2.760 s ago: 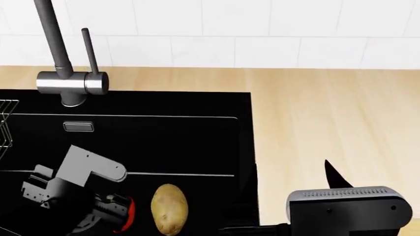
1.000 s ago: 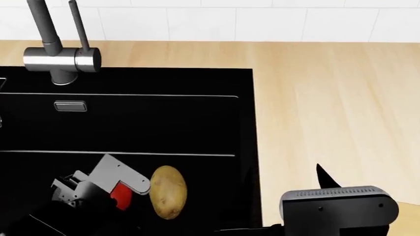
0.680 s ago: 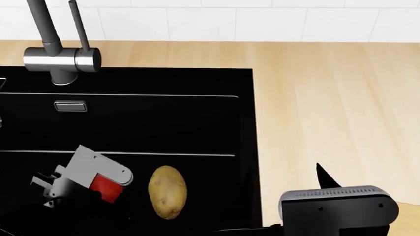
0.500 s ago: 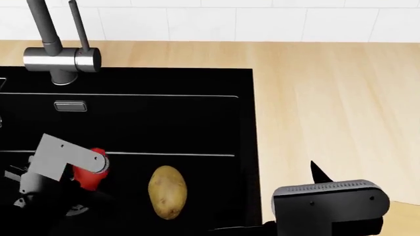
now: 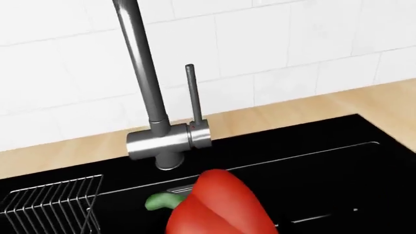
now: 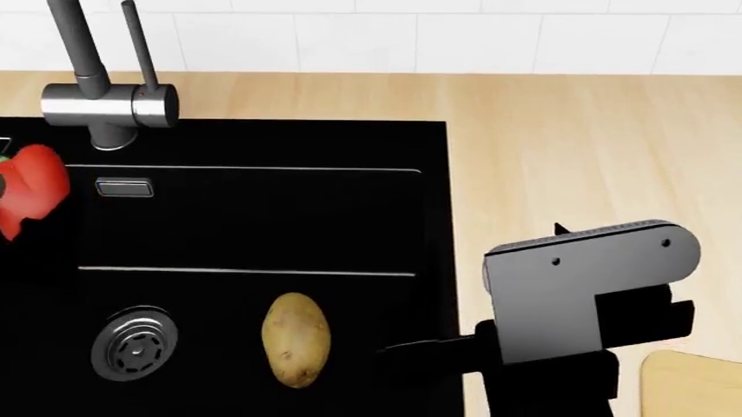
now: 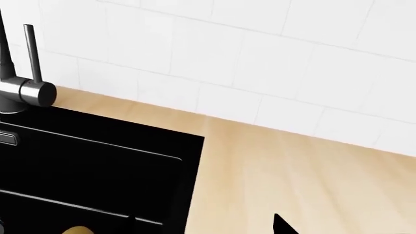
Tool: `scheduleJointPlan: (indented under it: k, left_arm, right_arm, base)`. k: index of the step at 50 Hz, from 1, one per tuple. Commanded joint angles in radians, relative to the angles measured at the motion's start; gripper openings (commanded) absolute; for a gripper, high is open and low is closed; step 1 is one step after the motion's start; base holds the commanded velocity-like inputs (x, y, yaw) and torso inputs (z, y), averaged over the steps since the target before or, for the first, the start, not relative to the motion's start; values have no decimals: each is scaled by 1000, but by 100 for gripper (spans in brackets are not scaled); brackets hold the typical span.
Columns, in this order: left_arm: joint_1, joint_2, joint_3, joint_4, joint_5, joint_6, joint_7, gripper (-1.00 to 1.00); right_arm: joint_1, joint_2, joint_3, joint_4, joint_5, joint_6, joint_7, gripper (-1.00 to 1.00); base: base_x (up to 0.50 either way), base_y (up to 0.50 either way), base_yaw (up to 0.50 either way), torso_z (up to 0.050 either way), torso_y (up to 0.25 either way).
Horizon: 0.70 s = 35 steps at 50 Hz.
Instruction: Pick the vegetables from the sink and place them on the cutting board.
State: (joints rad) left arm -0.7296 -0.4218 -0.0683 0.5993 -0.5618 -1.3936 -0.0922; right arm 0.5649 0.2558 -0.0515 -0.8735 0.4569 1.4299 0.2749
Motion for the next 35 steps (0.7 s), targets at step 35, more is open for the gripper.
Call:
scheduleJointPlan:
  k: [35]
  left_arm:
    - [-40, -65, -223, 104, -184, -131, -45, -100]
  right_arm:
    - [608, -204, -504, 1164, 97, -167, -198, 100]
  base:
    - [0, 0, 0, 0, 0]
